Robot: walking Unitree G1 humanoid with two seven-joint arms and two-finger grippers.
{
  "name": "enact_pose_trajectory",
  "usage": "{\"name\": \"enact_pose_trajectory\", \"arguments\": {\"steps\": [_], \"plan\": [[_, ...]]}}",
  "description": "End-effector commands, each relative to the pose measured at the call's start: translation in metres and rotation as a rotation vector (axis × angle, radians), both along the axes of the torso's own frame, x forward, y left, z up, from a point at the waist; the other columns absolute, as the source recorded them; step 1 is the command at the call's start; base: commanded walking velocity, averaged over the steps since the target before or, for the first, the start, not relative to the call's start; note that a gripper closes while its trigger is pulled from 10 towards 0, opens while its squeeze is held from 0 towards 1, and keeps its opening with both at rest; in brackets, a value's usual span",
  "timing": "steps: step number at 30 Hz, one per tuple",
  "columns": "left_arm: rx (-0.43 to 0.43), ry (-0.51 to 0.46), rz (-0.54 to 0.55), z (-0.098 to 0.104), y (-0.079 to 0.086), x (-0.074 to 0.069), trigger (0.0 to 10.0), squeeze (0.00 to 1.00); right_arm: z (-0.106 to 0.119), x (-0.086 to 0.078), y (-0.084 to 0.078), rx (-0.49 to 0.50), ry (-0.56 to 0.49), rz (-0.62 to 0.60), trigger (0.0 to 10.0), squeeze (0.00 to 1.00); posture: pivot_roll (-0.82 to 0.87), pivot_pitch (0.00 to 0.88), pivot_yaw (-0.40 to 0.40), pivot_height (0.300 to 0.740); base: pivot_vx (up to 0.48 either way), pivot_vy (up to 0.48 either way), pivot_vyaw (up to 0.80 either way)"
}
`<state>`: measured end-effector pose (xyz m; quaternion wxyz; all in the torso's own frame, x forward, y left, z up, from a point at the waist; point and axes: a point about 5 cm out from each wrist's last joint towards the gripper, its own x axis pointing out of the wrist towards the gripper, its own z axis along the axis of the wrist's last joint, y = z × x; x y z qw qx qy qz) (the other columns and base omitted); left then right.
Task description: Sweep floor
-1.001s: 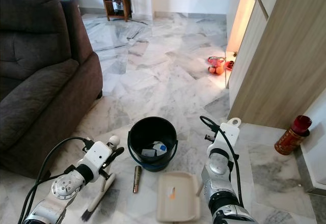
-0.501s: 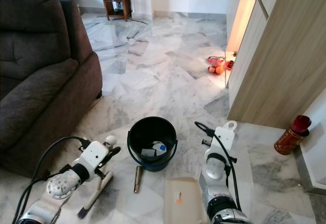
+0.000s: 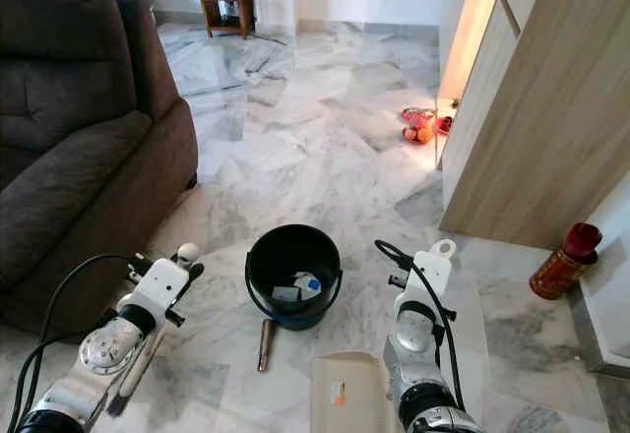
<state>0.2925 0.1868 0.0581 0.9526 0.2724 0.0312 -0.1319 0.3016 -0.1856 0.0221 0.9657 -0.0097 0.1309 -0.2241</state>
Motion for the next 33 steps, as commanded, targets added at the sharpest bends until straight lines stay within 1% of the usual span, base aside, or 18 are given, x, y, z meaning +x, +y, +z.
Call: {"name": "enact_pose_trajectory", "arguments": {"steps": [1, 5, 7, 11, 16, 21, 24, 27, 28, 31, 33], "plan": [[0.018, -0.063, -0.004, 0.011, 0.000, 0.007, 10.0, 0.00, 0.008, 0.004, -0.001, 0.001, -0.054, -0.003, 10.0, 0.00, 0.15, 0.004, 0.016, 0.740, 0.000, 0.000, 0.00], [0.007, -0.066, -0.024, 0.010, -0.005, 0.004, 10.0, 0.00, 0.015, 0.009, -0.001, 0.012, -0.098, -0.009, 10.0, 0.00, 0.15, 0.012, 0.016, 0.740, 0.000, 0.000, 0.00], [0.004, -0.066, -0.028, 0.009, -0.006, 0.003, 10.0, 0.00, 0.017, 0.010, -0.001, 0.015, -0.104, -0.008, 10.0, 0.00, 0.15, 0.012, 0.016, 0.740, 0.000, 0.000, 0.00], [0.001, -0.068, -0.035, 0.007, -0.009, 0.001, 10.0, 0.00, 0.016, 0.011, 0.000, 0.019, -0.092, 0.000, 10.0, 0.00, 0.15, 0.015, 0.016, 0.740, 0.000, 0.000, 0.00], [-0.003, -0.071, -0.043, 0.008, -0.010, 0.001, 10.0, 0.00, 0.010, 0.007, 0.003, 0.016, -0.065, 0.011, 10.0, 0.00, 0.16, 0.019, 0.017, 0.740, 0.000, 0.000, 0.00], [0.002, -0.074, -0.045, 0.009, -0.007, 0.003, 10.0, 0.00, 0.004, 0.003, 0.005, 0.023, -0.043, 0.012, 10.0, 0.00, 0.16, 0.036, 0.020, 0.740, 0.000, 0.000, 0.00], [0.030, -0.073, -0.008, 0.007, 0.001, 0.007, 10.0, 0.00, 0.002, 0.001, 0.007, 0.026, -0.040, 0.015, 10.0, 0.00, 0.16, 0.041, 0.018, 0.740, 0.000, 0.000, 0.00], [0.029, -0.076, 0.009, 0.008, 0.003, 0.010, 10.0, 0.00, 0.002, 0.001, 0.006, 0.025, -0.041, 0.016, 10.0, 0.00, 0.15, 0.046, 0.017, 0.740, 0.000, 0.000, 0.00], [0.008, -0.077, 0.019, 0.009, 0.002, 0.012, 10.0, 0.00, 0.002, 0.001, 0.006, 0.025, -0.043, 0.015, 10.0, 0.00, 0.15, 0.048, 0.016, 0.740, 0.000, 0.000, 0.00], [-0.162, -0.085, 0.068, 0.017, 0.000, 0.019, 10.0, 0.00, 0.004, 0.002, 0.004, 0.022, -0.049, 0.013, 10.0, 0.00, 0.14, 0.051, 0.014, 0.740, 0.000, 0.000, 0.00], [-0.240, -0.085, 0.073, 0.020, -0.003, 0.021, 10.0, 0.00, 0.004, 0.001, 0.003, 0.020, -0.052, 0.010, 10.0, 0.00, 0.14, 0.055, 0.011, 0.740, 0.000, 0.000, 0.00]]}}
